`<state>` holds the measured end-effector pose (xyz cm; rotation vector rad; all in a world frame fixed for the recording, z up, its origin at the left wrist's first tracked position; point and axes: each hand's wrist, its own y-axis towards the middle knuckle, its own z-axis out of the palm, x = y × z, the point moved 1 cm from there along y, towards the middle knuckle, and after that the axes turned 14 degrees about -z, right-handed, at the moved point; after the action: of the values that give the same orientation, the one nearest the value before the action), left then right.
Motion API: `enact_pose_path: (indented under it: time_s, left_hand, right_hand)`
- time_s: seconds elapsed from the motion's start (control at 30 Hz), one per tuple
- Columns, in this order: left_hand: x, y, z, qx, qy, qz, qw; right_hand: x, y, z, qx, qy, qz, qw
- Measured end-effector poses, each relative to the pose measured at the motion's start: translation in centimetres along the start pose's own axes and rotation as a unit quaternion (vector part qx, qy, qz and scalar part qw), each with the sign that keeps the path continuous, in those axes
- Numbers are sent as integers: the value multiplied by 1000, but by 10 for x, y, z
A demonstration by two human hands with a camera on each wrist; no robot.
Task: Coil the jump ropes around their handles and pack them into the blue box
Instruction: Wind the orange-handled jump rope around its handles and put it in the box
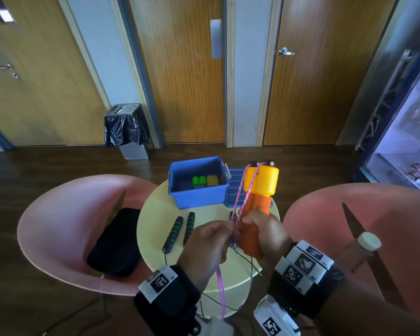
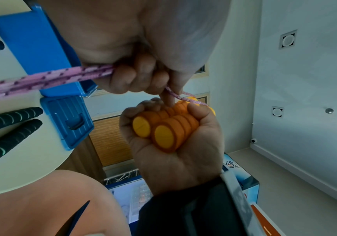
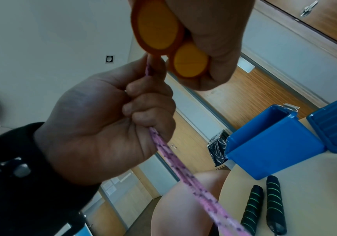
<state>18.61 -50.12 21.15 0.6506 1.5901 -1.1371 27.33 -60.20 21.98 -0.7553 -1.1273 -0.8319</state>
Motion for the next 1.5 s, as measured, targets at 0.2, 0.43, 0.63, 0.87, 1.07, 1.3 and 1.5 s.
enact_pose_path:
  time_s: [0.2, 0.43, 0.63, 0.87, 1.07, 1.3, 1.5]
  left_hand:
    - [1, -4, -5, -36, 76, 19, 996]
    - [-10, -12, -10, 47, 40, 45, 997]
    - [-5, -4, -31, -1, 178, 60, 982]
    - [15, -5, -45, -32, 311, 95, 945]
    - [9, -10, -45, -49, 418, 132, 898]
    - [-19, -13, -42, -55, 560, 171, 808]
    - [-37, -10, -45, -64, 610, 164, 772]
  right_hand:
    - [1, 2, -1, 2, 55, 22, 998]
    - [5, -11, 0, 181, 195, 69, 962]
    - [3, -1, -4, 201, 152, 84, 964]
    - [-1, 36, -31, 145, -386, -55, 909]
    - [-3, 62, -47, 179, -657, -90, 727]
    - [-2, 62, -38, 200, -775, -62, 596]
    - [3, 66, -37, 210, -767, -38, 604]
